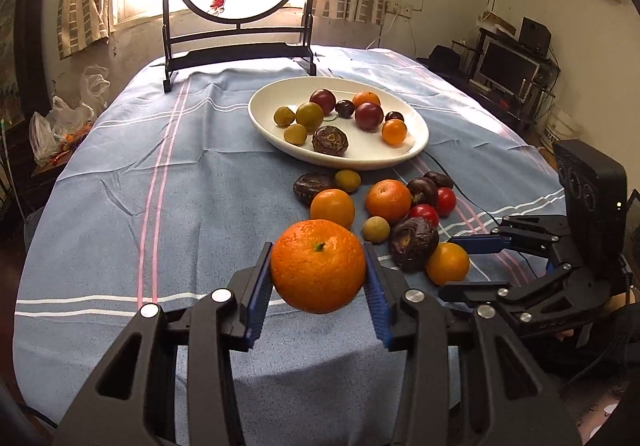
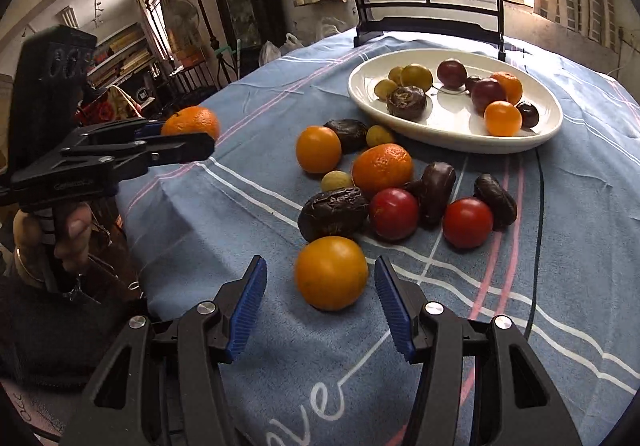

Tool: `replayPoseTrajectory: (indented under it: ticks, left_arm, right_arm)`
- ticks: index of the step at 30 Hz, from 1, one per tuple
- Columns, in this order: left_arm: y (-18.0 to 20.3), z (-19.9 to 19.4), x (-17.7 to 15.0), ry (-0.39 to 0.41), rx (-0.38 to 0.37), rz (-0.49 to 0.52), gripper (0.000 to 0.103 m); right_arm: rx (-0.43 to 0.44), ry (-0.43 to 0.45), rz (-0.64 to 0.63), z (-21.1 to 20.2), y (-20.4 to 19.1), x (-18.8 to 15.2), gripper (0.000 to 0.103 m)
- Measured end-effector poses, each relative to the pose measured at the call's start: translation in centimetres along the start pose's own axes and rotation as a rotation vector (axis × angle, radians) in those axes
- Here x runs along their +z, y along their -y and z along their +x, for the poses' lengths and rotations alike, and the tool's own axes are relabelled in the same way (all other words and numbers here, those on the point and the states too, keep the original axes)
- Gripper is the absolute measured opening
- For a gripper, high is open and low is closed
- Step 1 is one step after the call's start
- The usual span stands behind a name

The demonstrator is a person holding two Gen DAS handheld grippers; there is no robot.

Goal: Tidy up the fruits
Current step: 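Grasp a mandarin with the left tool while the right tool grasps an orange, then place the mandarin and orange on the white plate, open both tools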

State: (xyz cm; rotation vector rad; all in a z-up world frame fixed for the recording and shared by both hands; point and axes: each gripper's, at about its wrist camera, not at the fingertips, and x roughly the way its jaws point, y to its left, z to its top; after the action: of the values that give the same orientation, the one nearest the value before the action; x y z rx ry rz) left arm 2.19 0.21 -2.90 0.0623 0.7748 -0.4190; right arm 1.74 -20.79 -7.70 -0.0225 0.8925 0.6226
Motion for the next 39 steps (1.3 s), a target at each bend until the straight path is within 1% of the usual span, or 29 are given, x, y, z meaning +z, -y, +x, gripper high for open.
replayPoseTrajectory:
  ticks: [1,2,6,10,13,15,16,19,24,28,32,33,34,35,36,39]
  left_arm:
    - [-0.1,0.1,-0.1,0.0,0.003,-0.002,0.041]
    - [-0.2,0.1,-0.2,-0.001,-0.002,-0.008,0.041]
    - [-0.4,0.3,-0.2,0.002,-0.014,-0.016,0.041]
    - [-0.1,0.5,0.6,0.013,-0.035,-0.011,0.041]
    - [0.3,1.1,2.2,0.018,-0.054,-0.001,0.041]
    - [0.8,1.8,3.7,0.025,-0.066,0.014,0.041]
    - [0.9,2.3,4.5,0.026,-0.072,0.018,0.041]
    - [1.3,4.4,7.3,0.023,-0.089,0.028,0.041]
    - [2.6,9.3,11.3,-0.01,-0.118,0.049,0.042]
    - [4.3,13.1,13.2,-0.053,-0.129,0.081,0.042]
    - [4.8,16.4,13.8,-0.106,-0.133,0.09,0.043]
    - [4.7,16.9,13.8,-0.115,-0.132,0.083,0.046]
    - [4.5,17.2,13.9,-0.123,-0.137,0.072,0.057]
    - [4.3,17.1,13.9,-0.114,-0.135,0.059,0.061]
    - [4.2,16.6,13.9,-0.095,-0.13,0.057,0.064]
    - [3.9,14.5,13.7,-0.055,-0.12,0.065,0.065]
  right_arm:
    - [0.006,-0.008,0.015,0.2,0.1,0.0,0.043]
    - [0.01,-0.004,0.024,0.1,0.3,0.0,0.037]
    - [0.019,0.045,0.051,-1.6,0.9,-0.2,0.037]
    - [0.022,0.115,0.093,-4.7,2.7,0.3,0.037]
    - [-0.008,0.17,0.118,-6.8,4.7,1.8,0.037]
    - [-0.041,0.196,0.125,-7.6,6.1,3.4,0.037]
    - [-0.042,0.206,0.131,-7.8,6.7,4.1,0.037]
    - [-0.061,0.221,0.144,-7.3,8.7,6.8,0.037]
    - [-0.104,0.236,0.191,-4.4,12.0,10.9,0.037]
    - [-0.152,0.219,0.222,-1.8,14.5,13.5,0.037]
    - [-0.189,0.188,0.211,0.4,15.7,14.9,0.038]
    - [-0.191,0.185,0.211,0.7,15.9,14.9,0.039]
    - [-0.194,0.192,0.215,0.7,15.9,14.8,0.045]
    - [-0.189,0.201,0.219,0.6,15.9,14.5,0.048]
    - [-0.178,0.204,0.221,0.4,15.8,14.3,0.048]
    - [-0.169,0.231,0.229,-0.9,15.5,13.5,0.048]
